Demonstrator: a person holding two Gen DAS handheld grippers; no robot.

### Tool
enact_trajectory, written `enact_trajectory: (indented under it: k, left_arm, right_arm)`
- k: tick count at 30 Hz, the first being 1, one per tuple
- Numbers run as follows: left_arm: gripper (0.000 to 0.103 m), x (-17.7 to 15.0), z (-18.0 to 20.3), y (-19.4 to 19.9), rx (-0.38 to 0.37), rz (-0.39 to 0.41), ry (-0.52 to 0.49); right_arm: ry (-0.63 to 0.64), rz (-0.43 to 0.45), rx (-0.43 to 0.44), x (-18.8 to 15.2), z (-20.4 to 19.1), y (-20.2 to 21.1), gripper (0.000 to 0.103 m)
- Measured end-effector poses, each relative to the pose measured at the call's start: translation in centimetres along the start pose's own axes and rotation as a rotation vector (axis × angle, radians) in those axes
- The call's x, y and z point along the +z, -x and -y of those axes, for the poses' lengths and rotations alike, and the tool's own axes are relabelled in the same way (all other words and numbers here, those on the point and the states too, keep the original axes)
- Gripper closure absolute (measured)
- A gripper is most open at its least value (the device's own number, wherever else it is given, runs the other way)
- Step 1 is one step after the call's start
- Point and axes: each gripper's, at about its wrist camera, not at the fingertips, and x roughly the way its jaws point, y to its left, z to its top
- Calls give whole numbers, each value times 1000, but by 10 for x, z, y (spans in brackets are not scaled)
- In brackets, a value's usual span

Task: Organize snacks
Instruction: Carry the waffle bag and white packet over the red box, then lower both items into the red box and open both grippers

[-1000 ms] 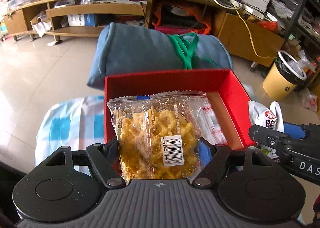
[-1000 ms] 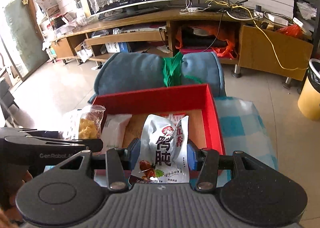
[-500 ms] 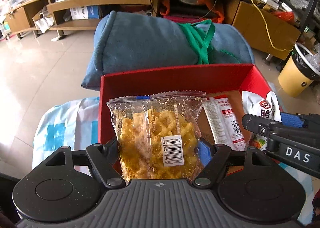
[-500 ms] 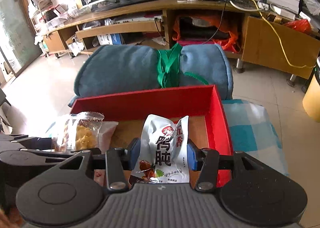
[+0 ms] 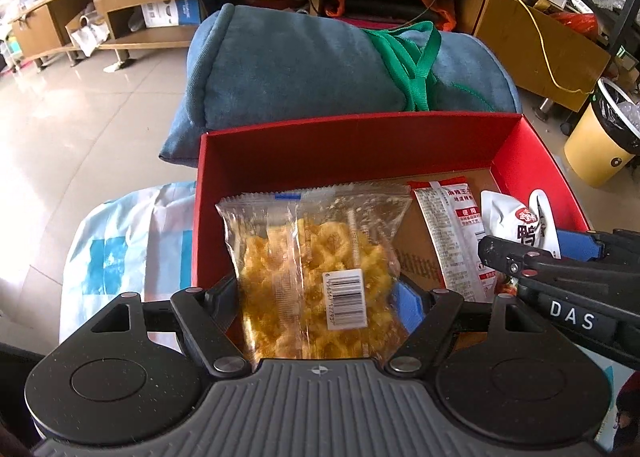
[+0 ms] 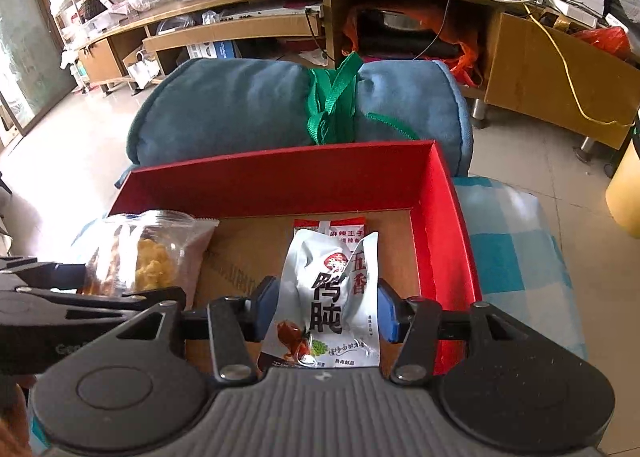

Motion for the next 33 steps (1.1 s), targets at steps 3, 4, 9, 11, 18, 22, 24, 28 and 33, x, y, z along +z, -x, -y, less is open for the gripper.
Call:
enact_trajectory:
  k: [3,4,9,11,18,22,24,28,33]
  left_arm:
    - [23,-1,2,-1,-5,-7,-3]
    - [22,-1,3,0,-2,-3,-10]
    - [19,0,3,4,1,16,-11]
    - [18,0,3,4,4,18,-11]
    - [18,-1,3,7,6,23,-10]
    - [17,-1,4,8,5,24,-11]
    - [17,-1,4,8,5,23,-10]
    - [16,-1,4,11,-1,27,-5]
    - [16,-2,3,17,-7,34,-3]
  right_arm:
    - [5,4,-2,1,0,1,54]
    - [4,5,-1,1,0,1,54]
    - [-9,26,0,2,2,6,54]
    - [-9,29,1,3,2,8,53]
    - [-6,30,-2,2,1,10,53]
    - [-9,34,-6,2,2,12,53]
    - [-9,35,-7,2,2,13,53]
    - [-14,43,-10,2,3,15,52]
    - [-13,48,-12,0,3,21,48]
